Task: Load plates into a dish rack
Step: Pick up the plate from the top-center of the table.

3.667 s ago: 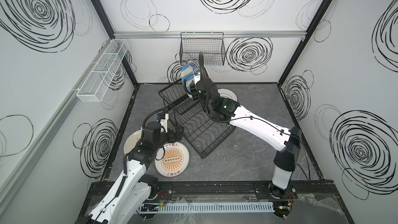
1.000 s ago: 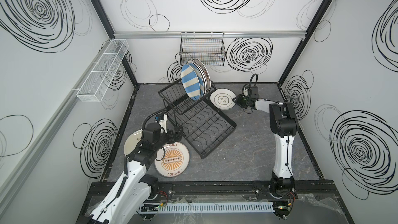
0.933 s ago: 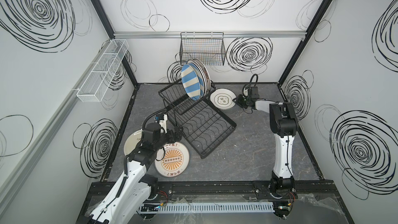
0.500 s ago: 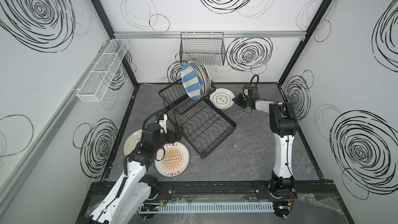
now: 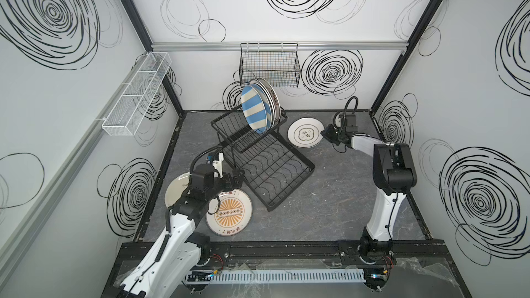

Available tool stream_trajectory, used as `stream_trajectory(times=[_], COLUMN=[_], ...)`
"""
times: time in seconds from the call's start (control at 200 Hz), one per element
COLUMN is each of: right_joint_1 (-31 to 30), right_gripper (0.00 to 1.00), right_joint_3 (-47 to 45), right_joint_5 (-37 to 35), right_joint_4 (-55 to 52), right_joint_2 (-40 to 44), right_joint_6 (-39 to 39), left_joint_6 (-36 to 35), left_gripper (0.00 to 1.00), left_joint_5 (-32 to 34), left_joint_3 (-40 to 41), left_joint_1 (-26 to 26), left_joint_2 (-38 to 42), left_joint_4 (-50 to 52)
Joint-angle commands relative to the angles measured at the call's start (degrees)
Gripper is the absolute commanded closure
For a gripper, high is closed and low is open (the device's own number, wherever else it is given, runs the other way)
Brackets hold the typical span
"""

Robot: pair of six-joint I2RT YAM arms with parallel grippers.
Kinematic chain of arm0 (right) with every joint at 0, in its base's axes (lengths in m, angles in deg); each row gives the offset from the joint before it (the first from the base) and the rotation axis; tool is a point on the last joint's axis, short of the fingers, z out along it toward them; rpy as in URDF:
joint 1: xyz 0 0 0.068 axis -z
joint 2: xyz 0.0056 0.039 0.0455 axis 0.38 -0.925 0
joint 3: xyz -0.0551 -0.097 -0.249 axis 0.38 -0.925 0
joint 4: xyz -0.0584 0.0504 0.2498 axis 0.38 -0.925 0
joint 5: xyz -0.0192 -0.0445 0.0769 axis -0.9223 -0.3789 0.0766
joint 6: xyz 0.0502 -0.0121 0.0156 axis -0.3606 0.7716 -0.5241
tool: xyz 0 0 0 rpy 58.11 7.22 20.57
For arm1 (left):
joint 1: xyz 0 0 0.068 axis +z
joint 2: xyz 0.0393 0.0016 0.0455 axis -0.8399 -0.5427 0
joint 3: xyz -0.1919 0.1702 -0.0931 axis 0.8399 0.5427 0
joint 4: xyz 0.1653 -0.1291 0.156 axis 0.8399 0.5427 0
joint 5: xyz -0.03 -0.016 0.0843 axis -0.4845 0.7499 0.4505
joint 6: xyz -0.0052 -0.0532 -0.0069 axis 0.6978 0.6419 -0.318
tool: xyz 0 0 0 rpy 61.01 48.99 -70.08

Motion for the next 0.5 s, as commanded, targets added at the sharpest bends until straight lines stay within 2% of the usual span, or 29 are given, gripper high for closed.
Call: stream_trajectory(times=[0.0,0.24,0.35,0.49], right_joint_1=[0.08,-2.42,-7.01,-13.25], right_gripper=[1.0,1.0,1.0,1.0], right_joint_3=[-1.27,-4.39,-5.75,-5.41], right_joint_5=[-3.61,-13.2,-23.26,-34.74], right_joint_4=[-1.68,-9.85,-12.87,-17.84], right_joint_2=[9.55,25.68,34.26,42.89], right_joint_6=[3.09,10.09,13.96,15.32], left_joint_6=[-0.85,-1.74,-4.99,-7.21], left_gripper=[0.04,0.04,0.04,0.04], left_joint_5=[-0.37,-1.76,-1.04,0.31], left_joint_3=[-1.52,-2.7,-4.73,-5.95], left_joint_1=[0.48,0.51,0.49,0.89], left_joint_2=[0.04,-0.21,-0.58,-0.89], left_joint_4=[-2.7,-1.24,1.01,2.27])
